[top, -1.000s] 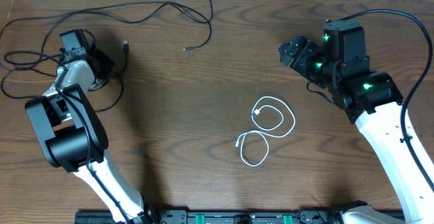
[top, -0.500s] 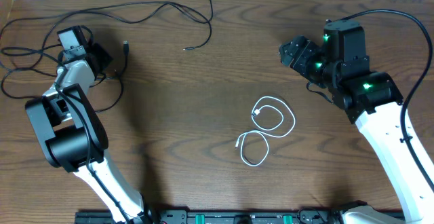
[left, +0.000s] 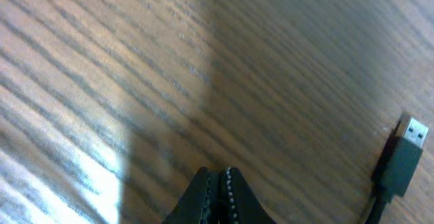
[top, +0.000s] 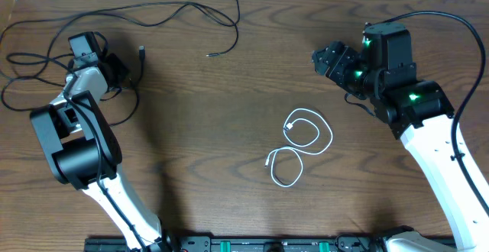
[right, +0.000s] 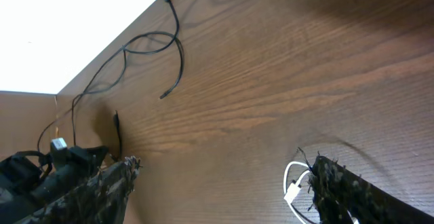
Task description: Untangle cables
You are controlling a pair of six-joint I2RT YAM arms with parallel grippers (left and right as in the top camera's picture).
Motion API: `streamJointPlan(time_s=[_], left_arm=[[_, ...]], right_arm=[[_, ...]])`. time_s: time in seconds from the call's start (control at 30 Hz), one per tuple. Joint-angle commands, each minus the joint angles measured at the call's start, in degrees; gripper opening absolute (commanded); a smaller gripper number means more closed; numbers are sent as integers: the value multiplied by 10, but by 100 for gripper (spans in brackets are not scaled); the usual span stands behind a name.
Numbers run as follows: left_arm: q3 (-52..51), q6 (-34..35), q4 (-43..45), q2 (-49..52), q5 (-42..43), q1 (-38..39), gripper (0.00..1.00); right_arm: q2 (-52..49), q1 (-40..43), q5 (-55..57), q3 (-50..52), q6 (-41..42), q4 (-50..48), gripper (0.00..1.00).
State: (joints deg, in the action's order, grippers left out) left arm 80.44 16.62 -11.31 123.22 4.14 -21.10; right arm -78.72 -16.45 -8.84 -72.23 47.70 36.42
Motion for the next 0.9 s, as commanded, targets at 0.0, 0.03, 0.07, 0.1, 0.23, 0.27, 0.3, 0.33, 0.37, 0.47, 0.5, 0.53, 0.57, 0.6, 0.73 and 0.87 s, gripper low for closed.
streamJointPlan(time_s=[0.0, 0.03, 0.07, 0.1, 0.23, 0.27, 0.3, 0.33, 0.37, 0.47, 0.5, 0.53, 0.57, 0.6, 0.73, 0.87], left_arm=[[-14, -5, -59, 14, -3, 2, 7], [-14, -5, -78, 10, -3, 2, 7], [-14, -5, -96, 7, -3, 2, 7], [-14, -5, -115, 3, -3, 2, 7], [-14, -5, -175, -21, -3, 2, 7], [-14, -5, -185, -28, -3, 2, 7], [-14, -5, -194, -36, -3, 2, 8], [-14, -5, -200, -43, -3, 2, 8], [-14, -5, -209, -51, -3, 2, 7], [-14, -5, -222, -75, -3, 2, 7], [-14, -5, -228, -83, -3, 2, 7], [-14, -5, -235, -91, -3, 2, 7], [-14, -5, -244, -101, -3, 2, 8], [-14, -5, -251, -107, -3, 2, 8], [-14, -5, -294, -137, -1, 2, 8], [-14, 1, -307, -160, -1, 2, 7]], right_arm=[[-2, 2, -4, -2, 5, 0, 82], [-2, 2, -3, -2, 5, 0, 82], [-2, 2, -3, -2, 5, 0, 82], [-2, 2, -3, -2, 5, 0, 83], [-2, 2, -3, -2, 4, 0, 83], [-2, 2, -3, -2, 4, 0, 84], [-2, 2, -3, -2, 4, 0, 83], [-2, 2, -3, -2, 4, 0, 84], [-2, 2, -3, -2, 4, 1, 84], [-2, 2, -3, -2, 4, 2, 84], [-2, 2, -3, -2, 4, 3, 84], [-2, 2, -3, -2, 1, 3, 84], [-2, 2, -3, -2, -3, 3, 84], [-2, 2, -3, -2, -4, 3, 84], [-2, 2, -3, -2, -7, 3, 84], [-2, 2, -3, -2, -11, 3, 84]])
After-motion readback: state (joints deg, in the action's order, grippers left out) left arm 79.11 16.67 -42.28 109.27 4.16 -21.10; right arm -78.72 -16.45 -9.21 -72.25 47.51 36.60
